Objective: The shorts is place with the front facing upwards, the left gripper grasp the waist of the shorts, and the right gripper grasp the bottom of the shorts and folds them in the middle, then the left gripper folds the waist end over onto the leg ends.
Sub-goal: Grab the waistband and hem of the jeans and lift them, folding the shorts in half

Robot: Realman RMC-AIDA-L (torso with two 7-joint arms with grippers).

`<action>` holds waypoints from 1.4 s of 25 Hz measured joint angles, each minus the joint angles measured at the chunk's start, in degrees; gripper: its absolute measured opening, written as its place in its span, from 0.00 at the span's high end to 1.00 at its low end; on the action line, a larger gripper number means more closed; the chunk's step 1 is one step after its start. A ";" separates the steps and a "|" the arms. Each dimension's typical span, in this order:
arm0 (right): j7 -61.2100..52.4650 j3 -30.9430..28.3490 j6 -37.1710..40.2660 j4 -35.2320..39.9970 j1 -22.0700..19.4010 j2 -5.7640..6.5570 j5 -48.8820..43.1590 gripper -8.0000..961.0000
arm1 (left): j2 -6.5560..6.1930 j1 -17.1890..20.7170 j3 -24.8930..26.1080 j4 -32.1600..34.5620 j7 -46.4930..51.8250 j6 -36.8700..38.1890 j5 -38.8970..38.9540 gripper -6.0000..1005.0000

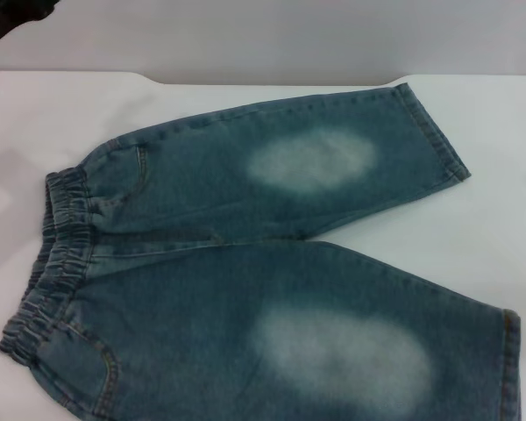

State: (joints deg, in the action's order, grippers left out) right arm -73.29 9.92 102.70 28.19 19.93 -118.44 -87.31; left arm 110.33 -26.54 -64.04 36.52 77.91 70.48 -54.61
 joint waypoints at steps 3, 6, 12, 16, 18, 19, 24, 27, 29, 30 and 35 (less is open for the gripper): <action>-5.59 0.00 2.34 7.15 -0.76 0.11 -3.64 0.48 | -1.33 0.46 0.20 4.43 6.37 0.62 -5.80 0.18; -9.65 -0.02 2.60 13.31 -1.58 0.72 -7.23 0.48 | -4.34 2.84 2.32 16.47 23.52 5.88 -19.46 0.18; -13.16 -0.23 2.57 16.95 -3.07 3.40 -11.42 0.48 | -5.47 5.72 15.81 26.40 41.48 21.84 -37.86 0.18; -12.89 -0.53 2.70 17.63 -4.32 3.15 -12.89 0.48 | -5.49 6.96 22.39 27.35 44.29 31.21 -49.36 0.18; -12.44 -0.55 2.79 17.58 -4.95 2.77 -12.79 0.48 | -5.42 7.51 22.90 27.37 44.27 32.42 -52.52 0.18; -12.23 -0.64 2.80 17.51 -5.22 2.56 -12.58 0.48 | -4.96 8.53 22.93 27.42 43.58 33.33 -56.44 0.18; -10.97 -0.88 1.75 16.40 -5.38 1.62 -12.12 0.48 | -4.24 9.97 23.13 27.25 42.93 33.24 -62.65 0.18; -9.15 -0.94 0.84 13.76 -4.90 1.47 -11.55 0.48 | -4.28 10.16 23.92 27.20 42.88 33.44 -65.66 0.18; -7.83 -0.96 0.58 11.81 -4.57 1.44 -11.13 0.48 | -4.29 10.24 24.07 27.40 43.03 33.61 -67.40 0.18; -7.20 -0.96 0.46 11.03 -4.40 1.44 -11.01 0.48 | -4.29 10.24 24.07 27.40 43.13 33.67 -68.69 0.18; -6.31 -0.46 -0.95 10.22 -3.71 0.87 -10.99 0.48 | -3.64 9.78 24.00 27.01 42.67 33.27 -72.40 0.18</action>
State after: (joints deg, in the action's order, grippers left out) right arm -79.60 9.46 101.75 38.41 16.21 -117.56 -98.30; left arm 106.69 -16.77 -40.04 63.53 120.57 103.75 -127.01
